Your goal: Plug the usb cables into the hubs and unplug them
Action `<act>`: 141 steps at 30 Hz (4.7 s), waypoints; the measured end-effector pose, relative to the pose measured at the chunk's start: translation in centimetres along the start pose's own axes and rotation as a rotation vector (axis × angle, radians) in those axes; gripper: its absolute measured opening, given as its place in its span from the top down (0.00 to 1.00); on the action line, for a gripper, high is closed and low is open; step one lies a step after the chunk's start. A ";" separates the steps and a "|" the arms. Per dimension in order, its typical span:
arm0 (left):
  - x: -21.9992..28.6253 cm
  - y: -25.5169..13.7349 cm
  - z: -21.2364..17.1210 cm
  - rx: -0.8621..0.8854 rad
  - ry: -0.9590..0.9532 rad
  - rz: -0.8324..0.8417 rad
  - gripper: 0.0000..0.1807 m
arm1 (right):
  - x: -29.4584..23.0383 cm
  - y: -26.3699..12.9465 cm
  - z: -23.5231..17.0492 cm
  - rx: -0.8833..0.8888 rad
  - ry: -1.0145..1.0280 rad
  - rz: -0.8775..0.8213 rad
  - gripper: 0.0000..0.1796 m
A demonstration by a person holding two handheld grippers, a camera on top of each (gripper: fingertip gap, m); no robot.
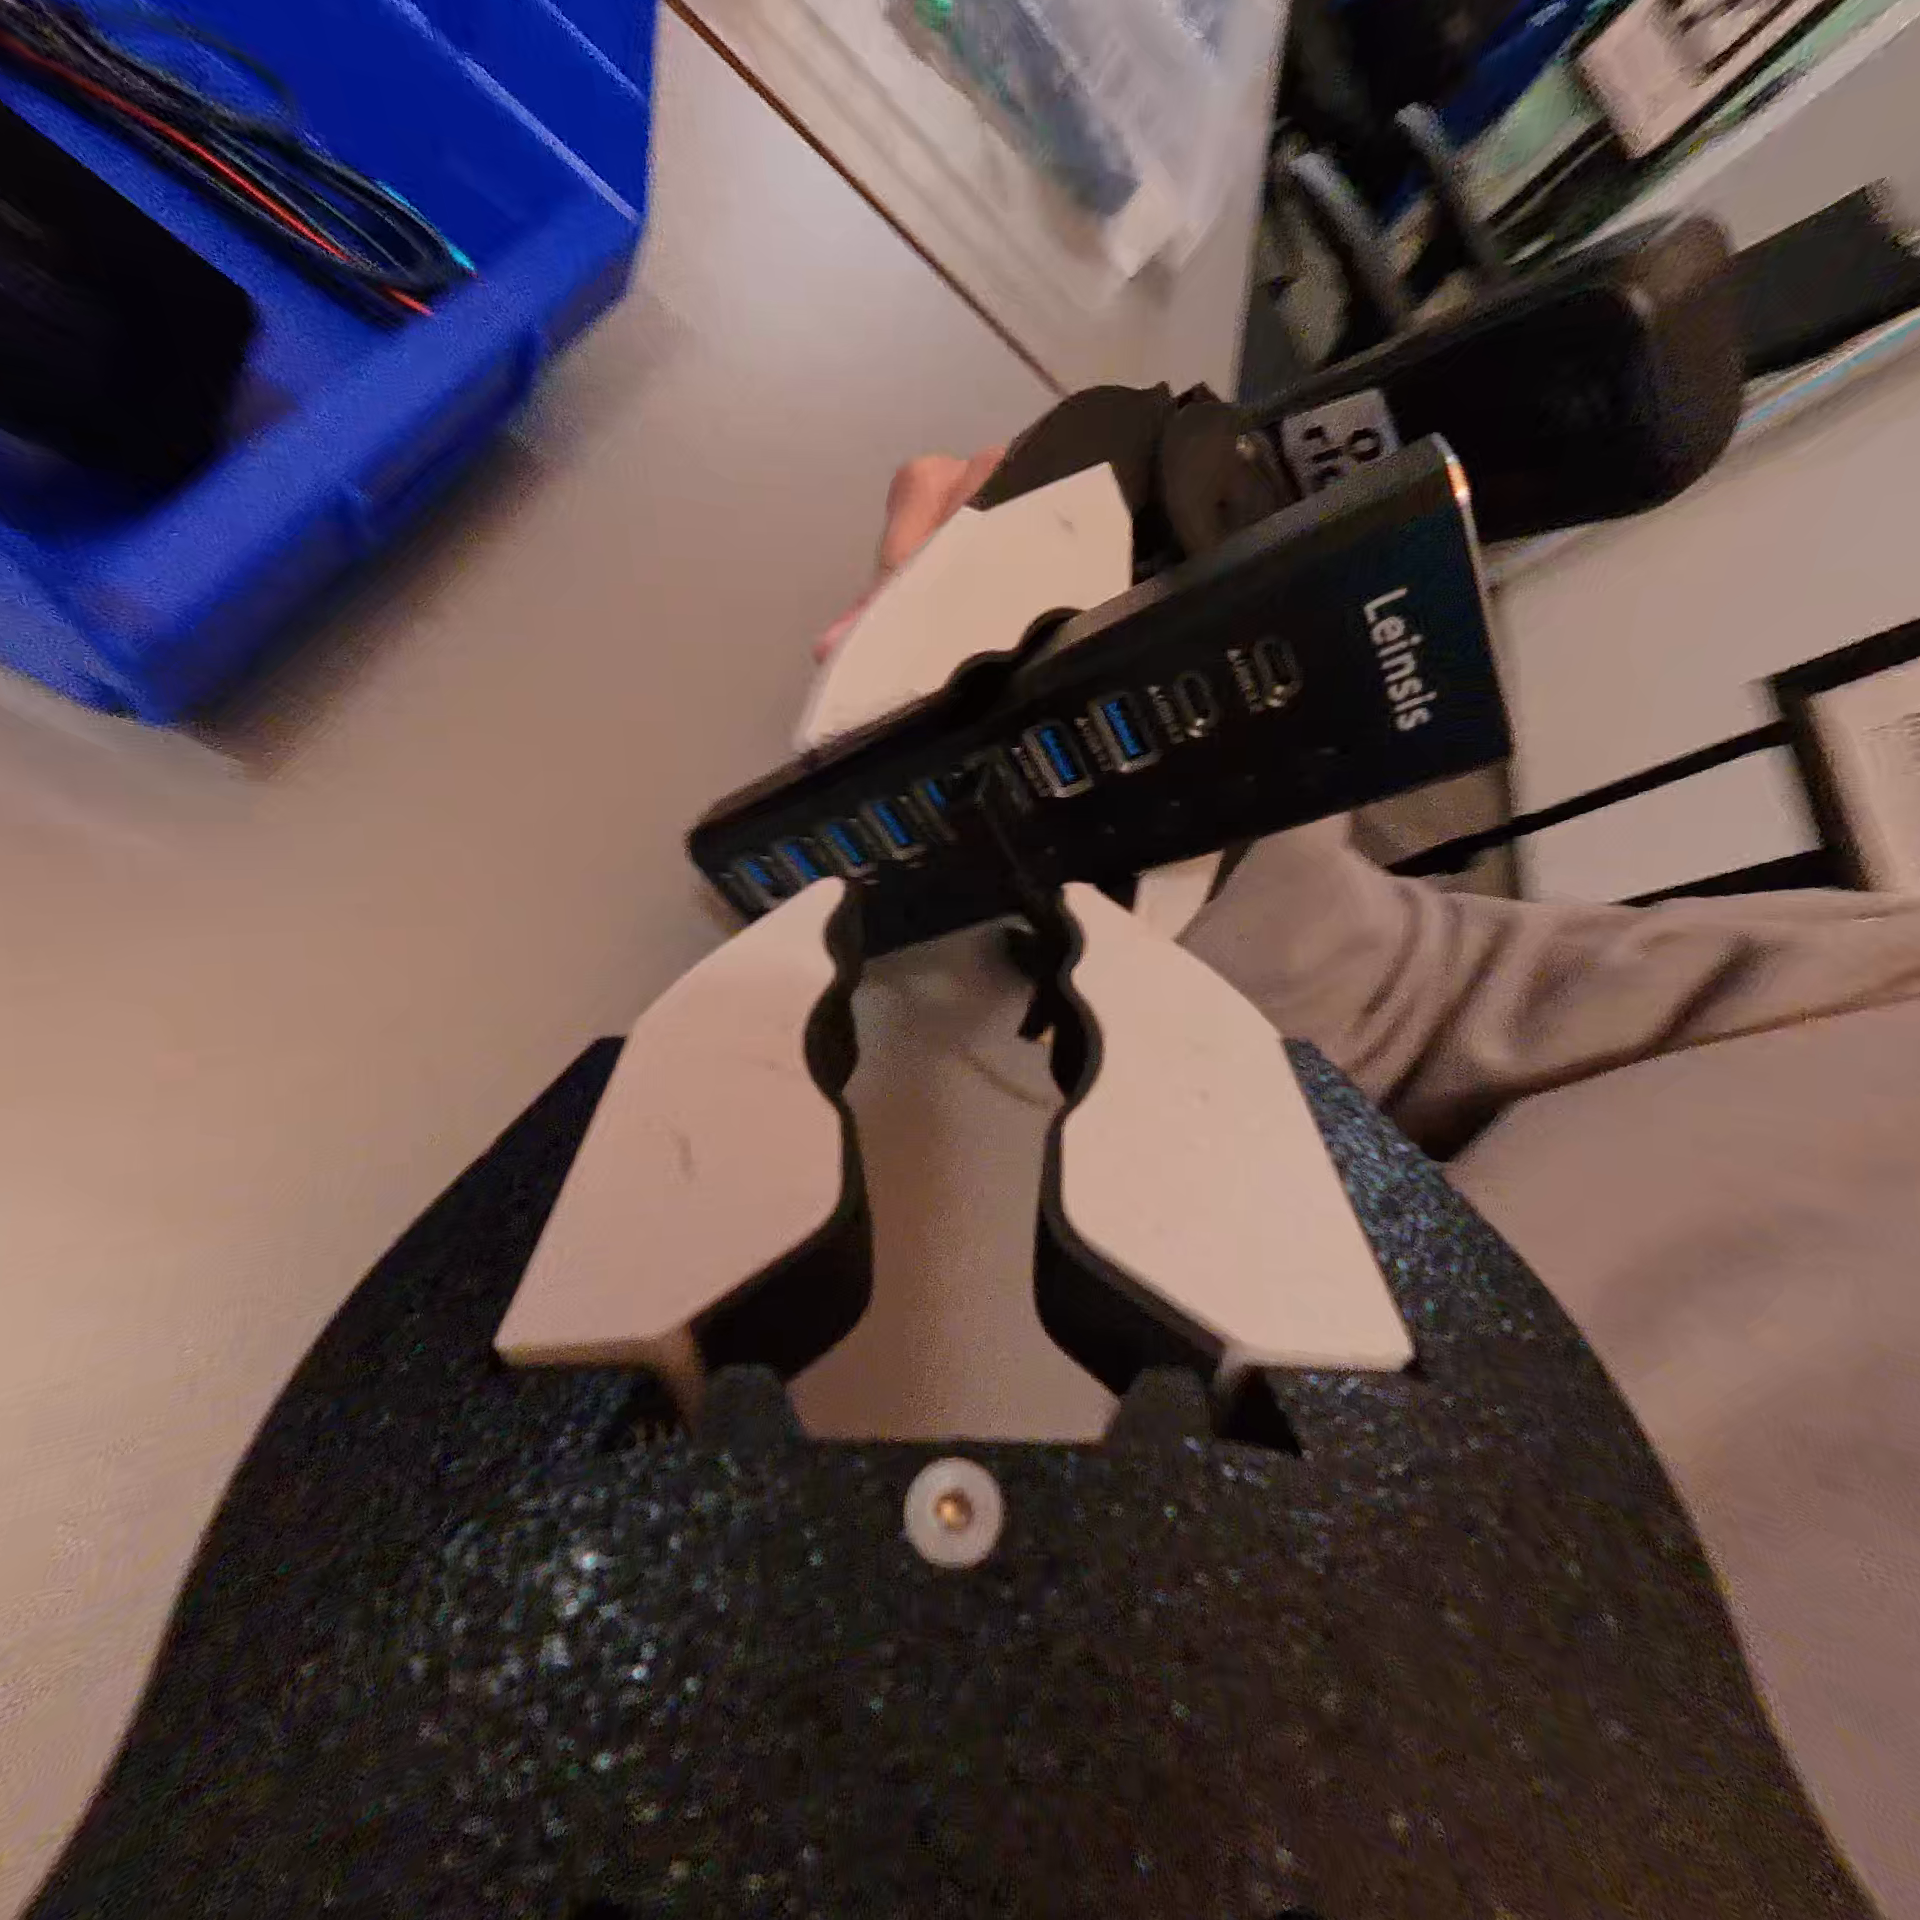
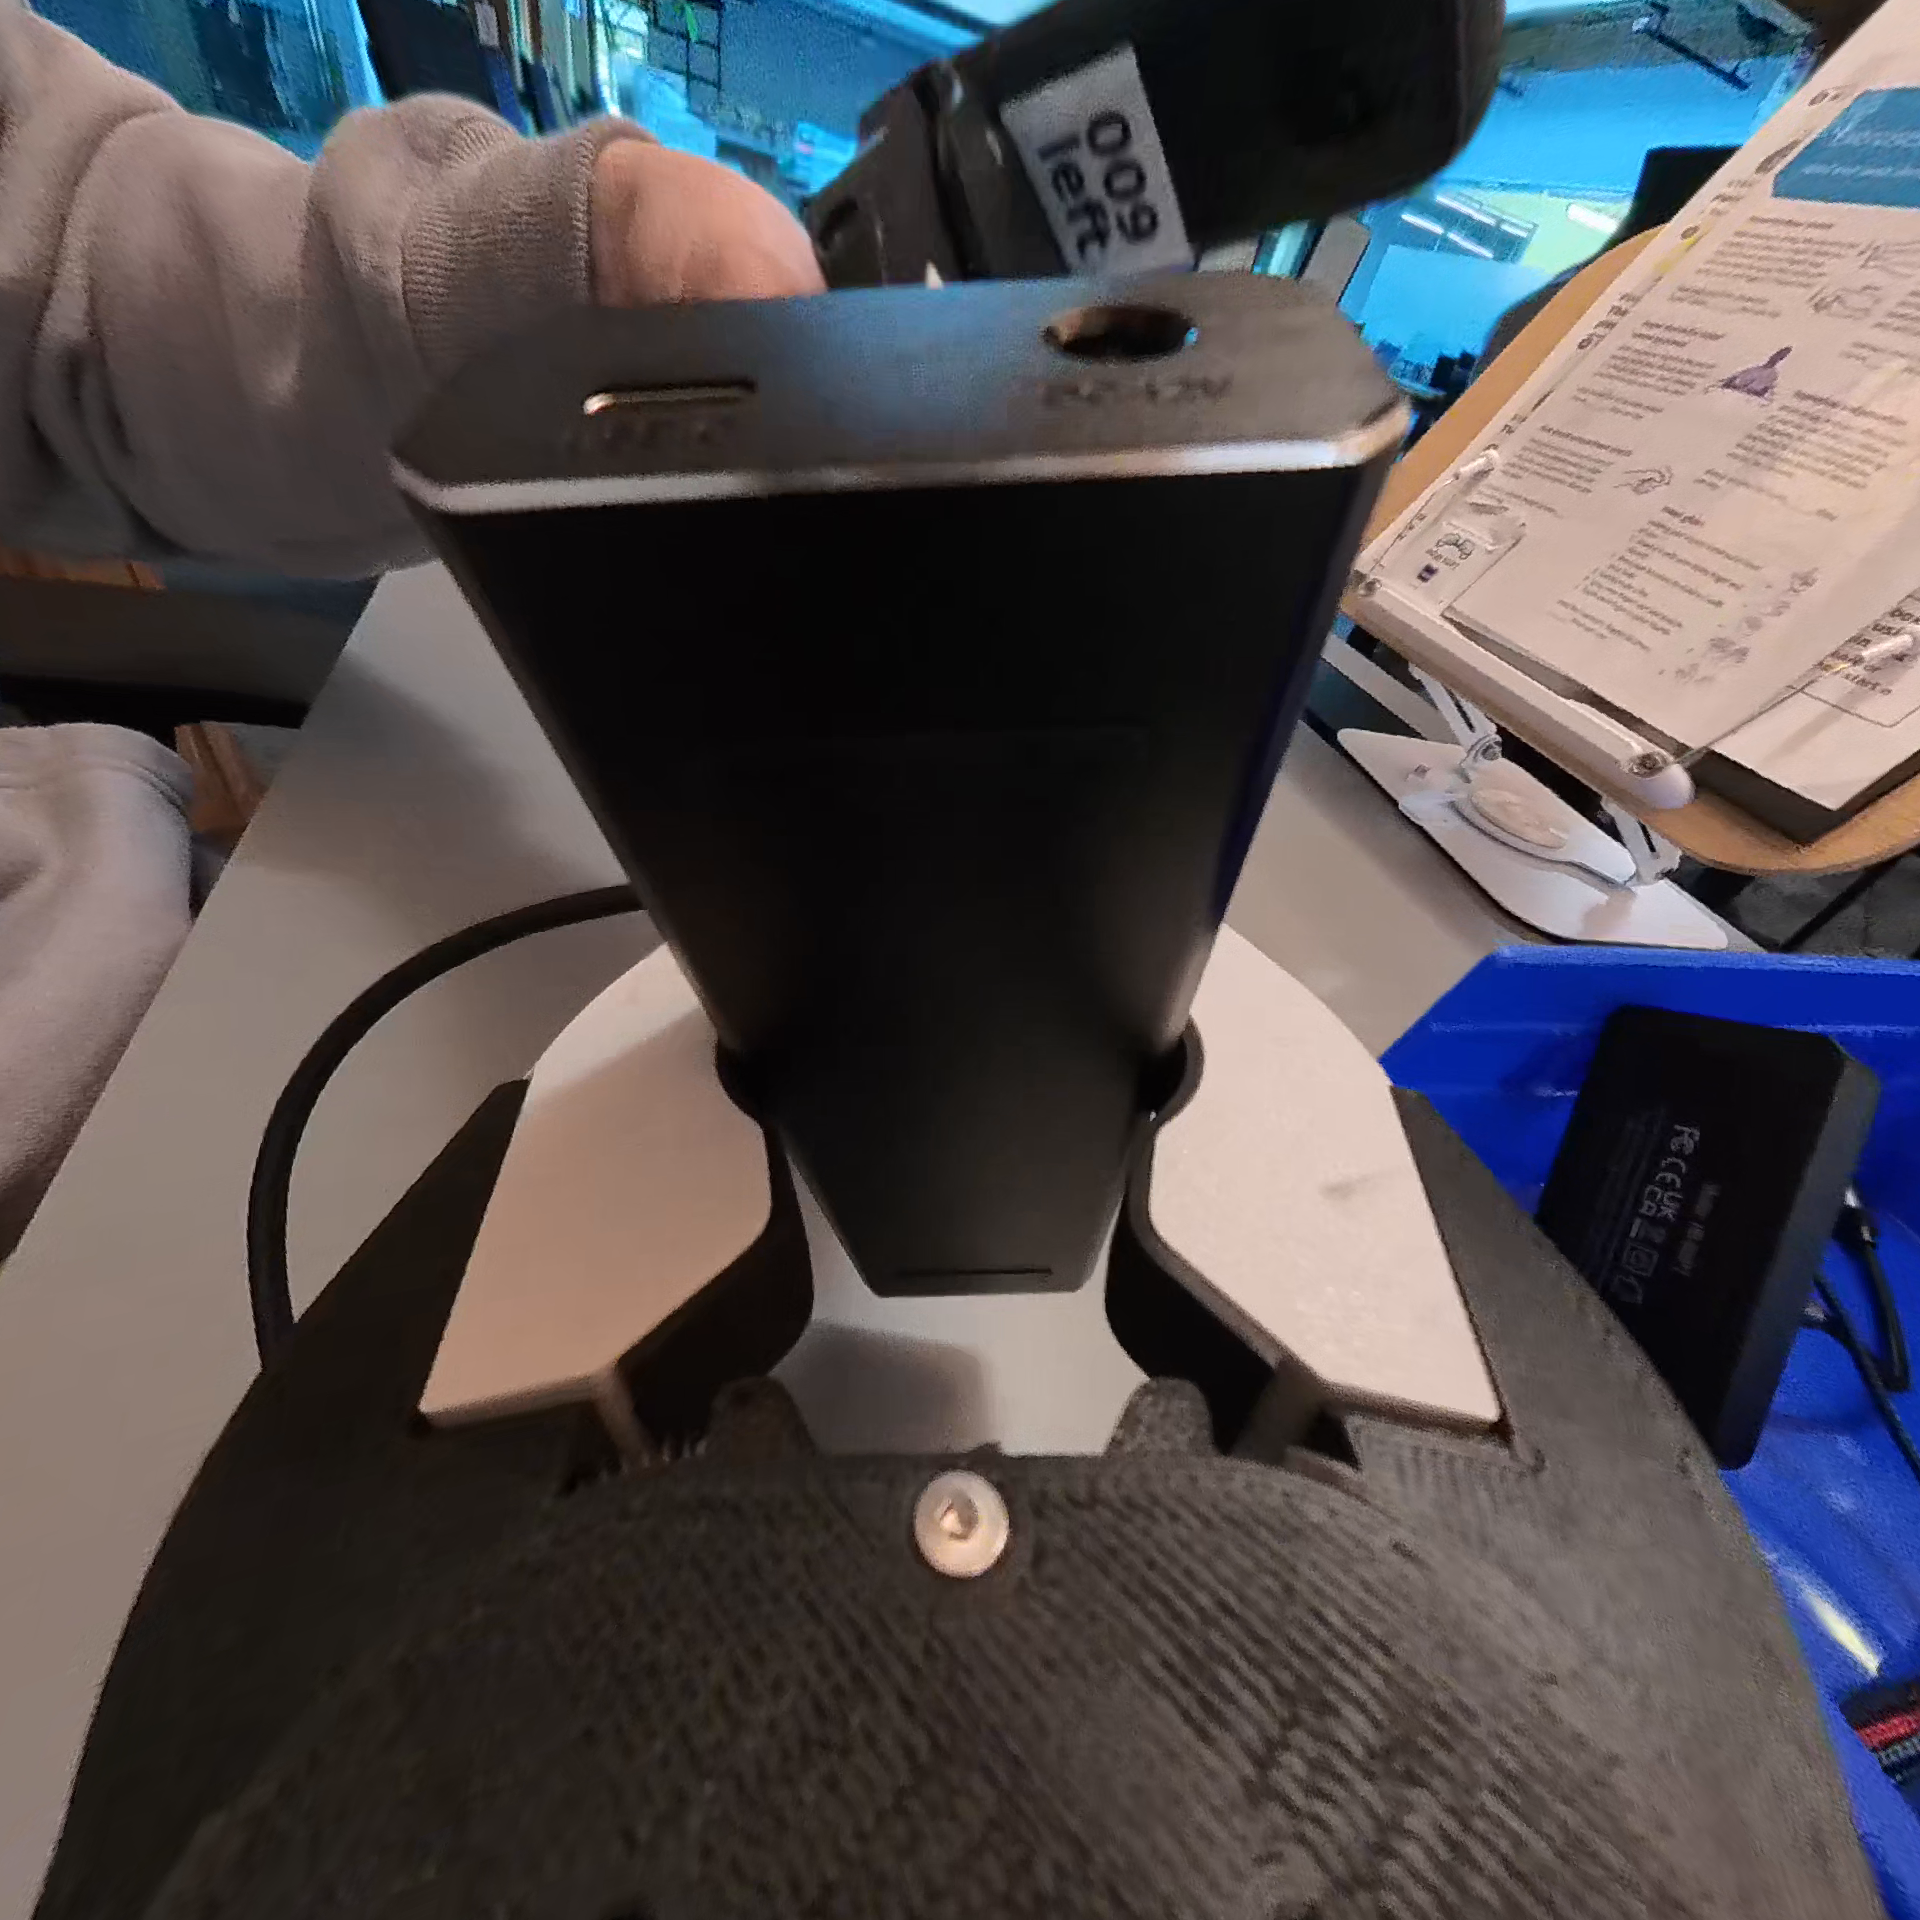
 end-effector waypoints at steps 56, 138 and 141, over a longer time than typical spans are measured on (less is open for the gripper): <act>-0.7 1.8 -4.2 0.240 -0.731 -0.339 0.95 | -0.7 2.6 -0.5 -0.011 0.032 0.064 0.59; -1.8 1.2 -5.0 0.218 -0.694 -0.328 0.94 | -1.1 3.4 -1.1 0.011 0.049 0.112 0.60; -1.6 1.4 -5.2 0.209 -0.661 -0.300 0.95 | -1.1 3.3 -1.3 0.006 0.052 0.113 0.60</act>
Point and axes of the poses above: each gripper's, where its closed fingertips meet, y out along the fingers, z out of its top, x = y × z across the jaws, the point moved 6 cm from there along -y, back along the fingers, and after that the axes turned 11 degrees about z, right-handed, at the moved point
